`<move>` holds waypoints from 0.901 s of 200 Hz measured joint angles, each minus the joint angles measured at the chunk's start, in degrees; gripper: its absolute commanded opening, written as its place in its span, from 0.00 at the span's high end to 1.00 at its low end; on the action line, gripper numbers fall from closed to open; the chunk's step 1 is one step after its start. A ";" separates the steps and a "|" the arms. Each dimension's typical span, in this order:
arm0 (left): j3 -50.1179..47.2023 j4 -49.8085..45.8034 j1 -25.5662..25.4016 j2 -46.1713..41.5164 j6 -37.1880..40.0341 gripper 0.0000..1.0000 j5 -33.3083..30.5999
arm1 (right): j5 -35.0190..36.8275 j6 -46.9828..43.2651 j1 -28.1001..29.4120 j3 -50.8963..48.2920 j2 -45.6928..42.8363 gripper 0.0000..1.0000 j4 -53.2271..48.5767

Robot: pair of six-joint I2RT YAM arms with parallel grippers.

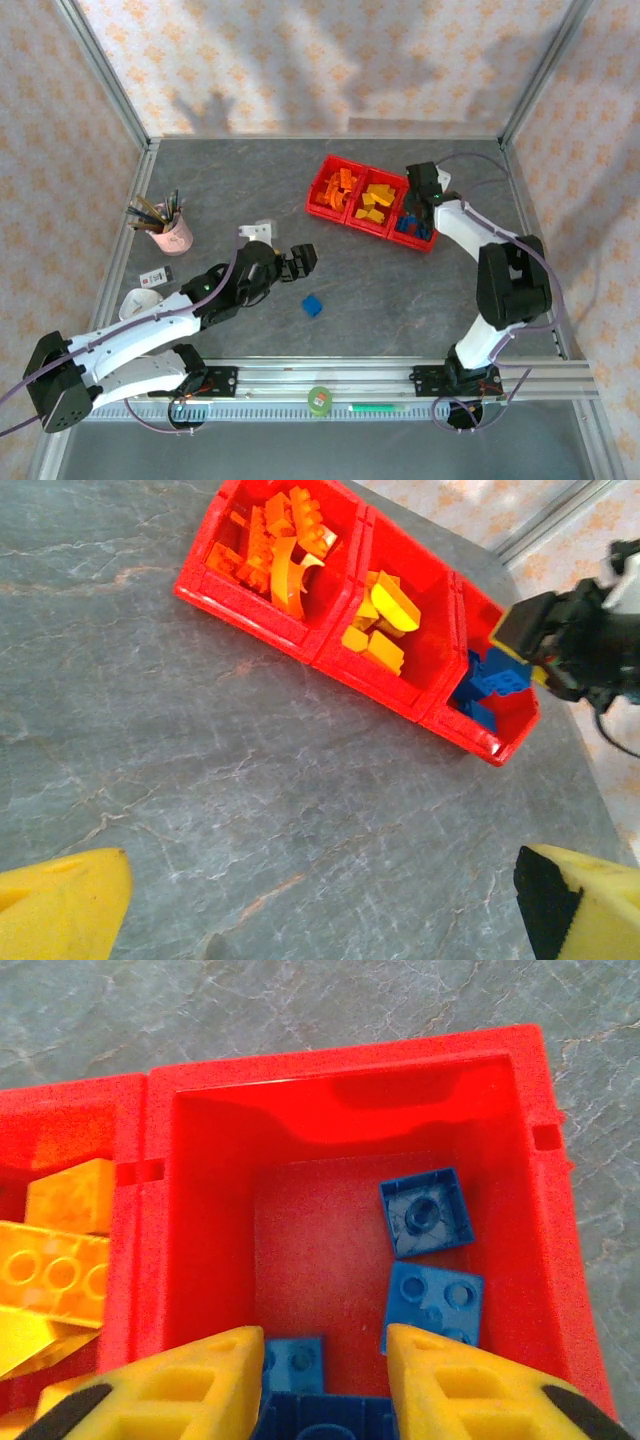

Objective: Sort the legos into containers by color
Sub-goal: Place the lego in the container, then pick up the lego from the bottom-center of the table.

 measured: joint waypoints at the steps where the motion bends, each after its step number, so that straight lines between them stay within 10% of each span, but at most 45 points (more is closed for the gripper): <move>1: 0.02 0.07 0.00 0.00 0.00 0.01 0.02 | 0.00 -0.15 0.00 0.02 0.07 0.56 0.07; 84: 0.09 0.63 2.56 -2.93 0.39 0.01 1.05 | -4.44 -2.49 1.77 -0.42 -5.60 0.36 2.86; 180: -2.36 -8.02 3.39 -14.82 0.13 0.01 0.33 | -5.84 -1.44 28.52 -8.46 -14.88 0.21 -2.78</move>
